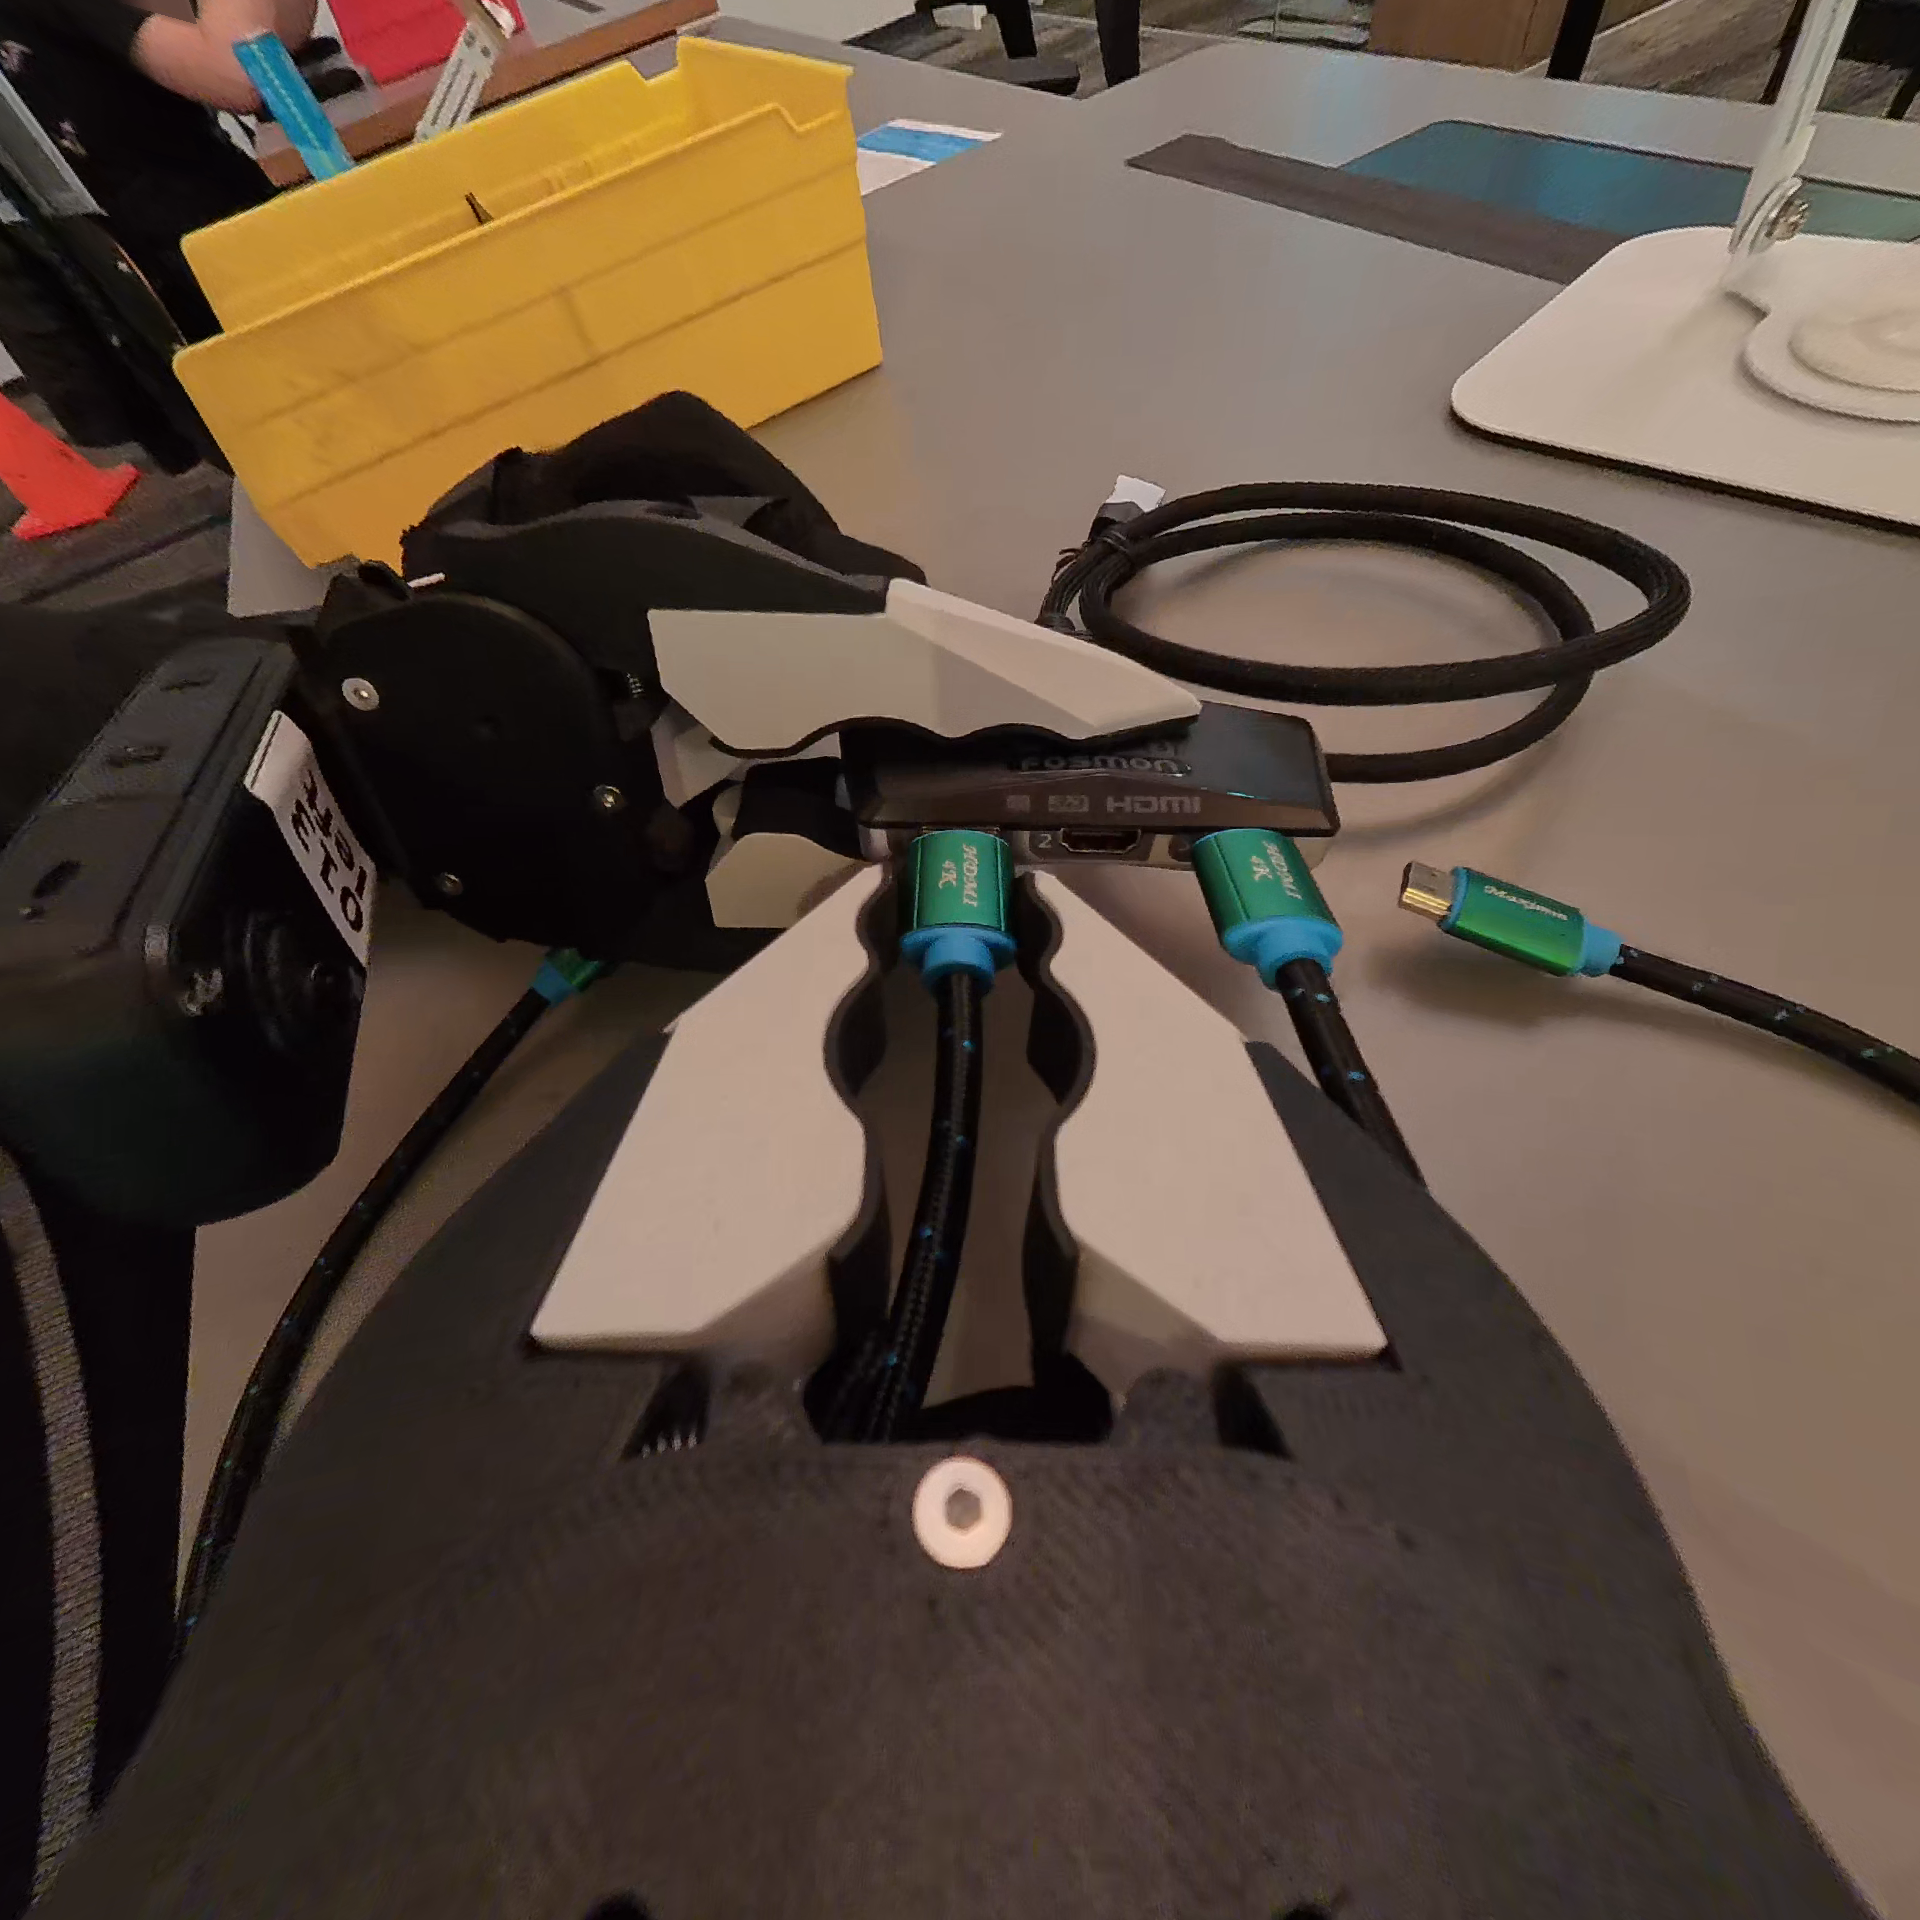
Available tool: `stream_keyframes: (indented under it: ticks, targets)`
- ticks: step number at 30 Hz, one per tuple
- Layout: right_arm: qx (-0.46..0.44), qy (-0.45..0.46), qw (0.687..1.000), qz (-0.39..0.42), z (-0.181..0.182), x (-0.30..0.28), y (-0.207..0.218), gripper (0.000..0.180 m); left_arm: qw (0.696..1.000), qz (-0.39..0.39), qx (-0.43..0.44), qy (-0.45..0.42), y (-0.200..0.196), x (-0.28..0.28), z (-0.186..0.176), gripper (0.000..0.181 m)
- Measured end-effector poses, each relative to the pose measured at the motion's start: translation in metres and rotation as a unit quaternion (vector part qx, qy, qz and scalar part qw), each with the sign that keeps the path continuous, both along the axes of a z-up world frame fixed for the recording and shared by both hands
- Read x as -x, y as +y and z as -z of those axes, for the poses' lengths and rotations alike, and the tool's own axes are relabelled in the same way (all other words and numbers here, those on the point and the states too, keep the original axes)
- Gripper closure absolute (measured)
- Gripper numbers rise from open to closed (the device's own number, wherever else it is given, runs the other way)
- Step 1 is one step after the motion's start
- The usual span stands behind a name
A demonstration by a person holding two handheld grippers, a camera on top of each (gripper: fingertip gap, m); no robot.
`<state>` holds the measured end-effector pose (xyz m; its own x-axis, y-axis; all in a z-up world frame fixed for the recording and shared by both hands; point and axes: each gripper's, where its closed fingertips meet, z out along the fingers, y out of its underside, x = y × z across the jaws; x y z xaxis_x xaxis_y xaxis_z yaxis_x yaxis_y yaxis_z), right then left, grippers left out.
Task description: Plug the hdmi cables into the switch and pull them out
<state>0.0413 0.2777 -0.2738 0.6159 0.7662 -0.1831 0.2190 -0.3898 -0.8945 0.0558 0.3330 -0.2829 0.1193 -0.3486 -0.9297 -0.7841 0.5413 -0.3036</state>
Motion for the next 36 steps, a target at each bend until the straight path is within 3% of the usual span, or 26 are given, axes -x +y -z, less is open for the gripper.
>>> stream_keyframes:
  ticks: [1, 13, 16, 21, 31, 36]
  targets:
    - [-0.003, 0.002, 1.0, 0.001, -0.001, 0.0, 0.0, 0.161, 1.0, 0.0, -0.001, -0.002, 0.0, 0.0, -0.001, 0.161]
    - [-0.007, 0.021, 1.0, 0.004, -0.004, 0.001, 0.0, 0.16, 1.0, 0.006, 0.017, -0.012, -0.001, -0.002, -0.001, 0.16]
    - [-0.011, 0.007, 1.0, -0.014, -0.002, 0.009, -0.005, 0.16, 0.999, 0.003, 0.037, -0.006, 0.001, -0.004, 0.006, 0.142]
    - [-0.016, -0.008, 1.0, -0.013, -0.002, 0.01, -0.005, 0.16, 1.0, -0.005, 0.021, 0.008, 0.004, -0.007, 0.007, 0.152]
    - [-0.036, -0.033, 0.998, 0.029, -0.002, 0.007, -0.002, 0.161, 0.999, -0.018, 0.042, 0.006, 0.008, -0.007, 0.01, 0.152]
    - [-0.026, -0.016, 0.999, 0.009, -0.005, 0.008, -0.005, 0.161, 0.999, -0.011, 0.049, -0.005, 0.005, -0.007, 0.008, 0.151]
